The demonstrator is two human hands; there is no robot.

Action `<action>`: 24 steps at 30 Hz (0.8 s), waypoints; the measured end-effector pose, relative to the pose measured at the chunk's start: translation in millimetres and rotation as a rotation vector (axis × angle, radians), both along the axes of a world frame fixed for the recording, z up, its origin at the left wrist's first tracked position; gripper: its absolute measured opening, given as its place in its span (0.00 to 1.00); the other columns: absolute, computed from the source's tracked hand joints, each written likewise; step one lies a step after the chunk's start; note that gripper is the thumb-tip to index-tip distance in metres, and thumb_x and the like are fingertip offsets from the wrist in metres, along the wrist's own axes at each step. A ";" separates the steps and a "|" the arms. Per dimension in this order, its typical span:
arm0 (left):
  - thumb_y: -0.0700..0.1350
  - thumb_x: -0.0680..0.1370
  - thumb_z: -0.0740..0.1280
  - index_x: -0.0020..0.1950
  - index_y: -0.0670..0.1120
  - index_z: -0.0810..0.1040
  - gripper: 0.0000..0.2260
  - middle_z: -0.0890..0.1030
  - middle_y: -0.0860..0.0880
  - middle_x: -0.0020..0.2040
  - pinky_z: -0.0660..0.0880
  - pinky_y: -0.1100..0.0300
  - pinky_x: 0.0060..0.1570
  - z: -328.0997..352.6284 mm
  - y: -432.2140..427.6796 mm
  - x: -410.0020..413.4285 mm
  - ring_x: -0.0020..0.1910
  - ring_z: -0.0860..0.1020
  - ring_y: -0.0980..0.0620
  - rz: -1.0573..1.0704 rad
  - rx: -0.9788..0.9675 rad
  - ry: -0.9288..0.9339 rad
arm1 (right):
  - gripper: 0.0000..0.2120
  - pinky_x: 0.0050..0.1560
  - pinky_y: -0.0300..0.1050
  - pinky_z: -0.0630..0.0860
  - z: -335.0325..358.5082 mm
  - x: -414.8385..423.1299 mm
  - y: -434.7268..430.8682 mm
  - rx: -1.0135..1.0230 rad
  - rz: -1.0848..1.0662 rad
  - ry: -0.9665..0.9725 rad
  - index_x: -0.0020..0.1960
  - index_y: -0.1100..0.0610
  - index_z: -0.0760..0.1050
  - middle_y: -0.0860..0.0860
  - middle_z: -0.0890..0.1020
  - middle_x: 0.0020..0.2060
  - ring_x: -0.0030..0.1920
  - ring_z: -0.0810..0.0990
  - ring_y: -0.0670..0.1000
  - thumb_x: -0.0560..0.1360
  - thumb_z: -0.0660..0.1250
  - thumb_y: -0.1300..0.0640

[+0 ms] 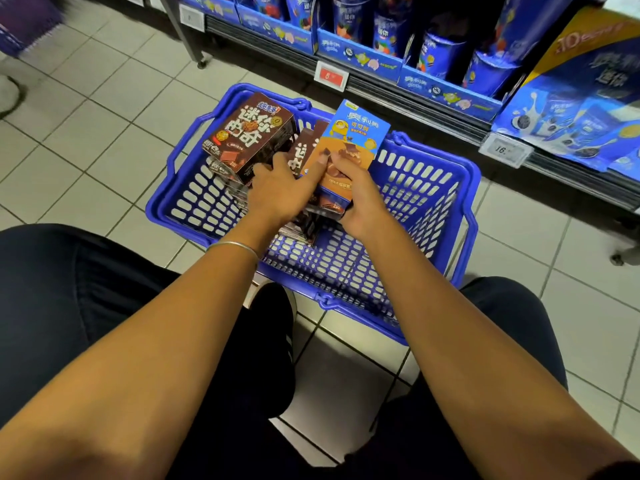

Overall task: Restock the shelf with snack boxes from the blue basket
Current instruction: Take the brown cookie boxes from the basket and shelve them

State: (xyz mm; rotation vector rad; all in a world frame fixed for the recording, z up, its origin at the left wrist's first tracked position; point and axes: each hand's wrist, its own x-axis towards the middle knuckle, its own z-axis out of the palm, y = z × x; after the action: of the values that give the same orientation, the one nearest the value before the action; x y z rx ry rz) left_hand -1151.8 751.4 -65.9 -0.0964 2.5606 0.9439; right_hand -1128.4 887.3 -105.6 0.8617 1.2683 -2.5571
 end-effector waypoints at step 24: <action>0.75 0.74 0.63 0.81 0.45 0.63 0.46 0.79 0.43 0.71 0.83 0.45 0.61 47.8 31.2 -20.5 0.60 0.86 0.45 0.150 0.787 -0.251 | 0.11 0.71 0.65 0.69 55.1 12.3 33.3 -0.128 0.157 0.174 0.57 0.56 0.83 0.59 0.83 0.58 0.61 0.80 0.62 0.75 0.70 0.57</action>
State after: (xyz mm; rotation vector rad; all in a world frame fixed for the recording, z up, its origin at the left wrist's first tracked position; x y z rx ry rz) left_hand -1172.3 782.7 -18.1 -0.1644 1.8213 1.7913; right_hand -1116.1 920.6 -50.5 0.5034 1.1495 -2.5989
